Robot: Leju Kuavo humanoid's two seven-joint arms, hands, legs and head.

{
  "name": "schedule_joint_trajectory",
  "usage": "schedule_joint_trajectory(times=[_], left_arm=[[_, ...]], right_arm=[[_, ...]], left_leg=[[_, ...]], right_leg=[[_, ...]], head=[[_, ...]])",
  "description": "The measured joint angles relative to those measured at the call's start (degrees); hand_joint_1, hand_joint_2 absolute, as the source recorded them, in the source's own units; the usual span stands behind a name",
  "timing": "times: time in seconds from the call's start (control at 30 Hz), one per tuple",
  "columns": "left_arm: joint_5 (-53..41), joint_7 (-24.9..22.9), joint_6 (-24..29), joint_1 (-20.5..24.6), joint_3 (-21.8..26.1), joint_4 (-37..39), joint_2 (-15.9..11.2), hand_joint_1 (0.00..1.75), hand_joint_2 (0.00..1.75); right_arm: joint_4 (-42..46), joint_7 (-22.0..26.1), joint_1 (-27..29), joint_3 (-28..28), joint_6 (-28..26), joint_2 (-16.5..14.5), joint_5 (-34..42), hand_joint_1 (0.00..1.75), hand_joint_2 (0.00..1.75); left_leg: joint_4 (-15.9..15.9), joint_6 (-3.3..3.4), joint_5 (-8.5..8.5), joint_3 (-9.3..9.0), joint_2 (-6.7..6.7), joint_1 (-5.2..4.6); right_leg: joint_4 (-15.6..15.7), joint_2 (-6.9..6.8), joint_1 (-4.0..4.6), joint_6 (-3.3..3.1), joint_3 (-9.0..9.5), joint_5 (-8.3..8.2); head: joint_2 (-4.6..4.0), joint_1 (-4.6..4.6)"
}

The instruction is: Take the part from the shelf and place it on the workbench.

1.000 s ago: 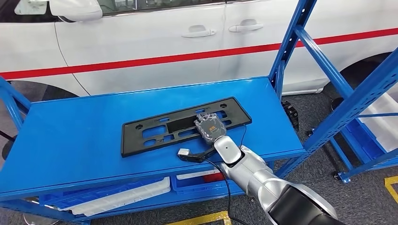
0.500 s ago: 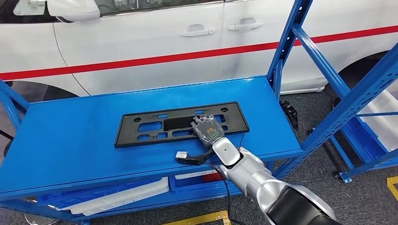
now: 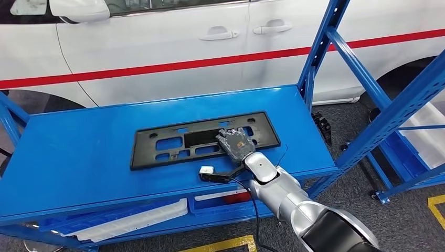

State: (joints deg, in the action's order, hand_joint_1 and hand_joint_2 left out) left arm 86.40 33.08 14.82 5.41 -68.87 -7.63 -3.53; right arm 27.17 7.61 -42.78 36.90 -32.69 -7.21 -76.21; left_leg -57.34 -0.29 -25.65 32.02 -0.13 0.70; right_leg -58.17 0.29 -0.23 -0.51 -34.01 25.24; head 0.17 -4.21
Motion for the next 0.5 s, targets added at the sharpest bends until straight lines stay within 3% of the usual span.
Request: schedule_joint_trajectory(times=[0.07,0.17,0.2,0.23,0.27,0.37,0.4,0.5], left_arm=[[0.00,1.97,-1.92,0.08,1.60,0.00,-0.03,0.00,1.75],[0.00,5.28,-2.52,0.09,4.23,0.00,-0.03,0.00,1.75],[0.00,5.89,-2.50,0.04,4.80,0.00,-0.03,0.00,1.75],[-0.01,6.13,-2.45,-0.01,5.17,0.00,-0.03,0.00,1.75],[-0.02,6.14,-2.28,-0.04,5.42,0.00,-0.03,0.00,1.75],[-0.04,5.61,-1.48,-0.07,5.76,0.00,-0.03,0.00,1.75],[-0.04,5.44,-1.27,-0.05,5.80,0.00,-0.03,0.00,1.75],[-0.04,4.78,-0.34,0.10,5.89,0.00,-0.09,0.00,1.75]], right_arm=[[3.94,8.50,1.92,-2.31,0.95,0.15,8.73,1.75,1.75],[13.35,19.29,5.49,-5.27,5.43,1.21,23.72,1.75,1.75],[16.38,21.54,6.73,-5.90,6.84,1.70,27.81,1.75,1.75],[19.12,23.11,7.87,-6.31,8.00,2.18,30.99,1.75,1.75],[21.96,24.63,8.93,-6.67,9.12,2.75,34.03,1.75,1.75],[30.34,28.36,11.17,-7.35,11.91,4.39,42.08,1.75,1.75],[32.86,29.00,11.57,-7.44,12.66,4.75,43.94,1.75,1.75],[39.20,30.51,12.92,-7.54,16.04,5.80,49.97,1.75,1.75]], left_leg=[[0.53,0.69,0.44,-0.09,0.08,0.28],[0.70,1.13,0.54,-0.07,0.11,0.36],[0.67,1.16,0.48,-0.08,0.07,0.36],[0.64,1.16,0.42,-0.13,-0.01,0.36],[0.56,1.11,0.31,-0.19,-0.11,0.36],[-0.06,0.48,-0.33,-0.15,-0.36,0.19],[-0.25,0.16,-0.53,-0.05,-0.35,0.08],[-0.31,-0.75,-0.86,0.08,-0.23,0.03]], right_leg=[[-2.09,-0.05,-0.04,0.58,-0.97,1.52],[-13.02,-0.08,-0.15,1.10,-6.18,6.92],[-15.99,-0.09,-0.22,1.22,-7.69,7.73],[-16.82,-0.10,-0.31,1.28,-8.24,7.34],[-15.21,-0.12,-0.41,1.27,-7.61,5.85],[-3.62,-0.18,-0.41,0.79,-2.37,0.40],[-1.43,-0.15,-0.35,0.54,-1.46,-0.19],[-0.60,-0.04,-0.21,-0.31,-1.32,-0.12]], head=[[0.00,0.01],[0.00,0.02],[0.00,0.02],[0.00,0.02],[0.00,0.02],[0.00,0.01],[0.00,0.01],[0.00,0.01]])
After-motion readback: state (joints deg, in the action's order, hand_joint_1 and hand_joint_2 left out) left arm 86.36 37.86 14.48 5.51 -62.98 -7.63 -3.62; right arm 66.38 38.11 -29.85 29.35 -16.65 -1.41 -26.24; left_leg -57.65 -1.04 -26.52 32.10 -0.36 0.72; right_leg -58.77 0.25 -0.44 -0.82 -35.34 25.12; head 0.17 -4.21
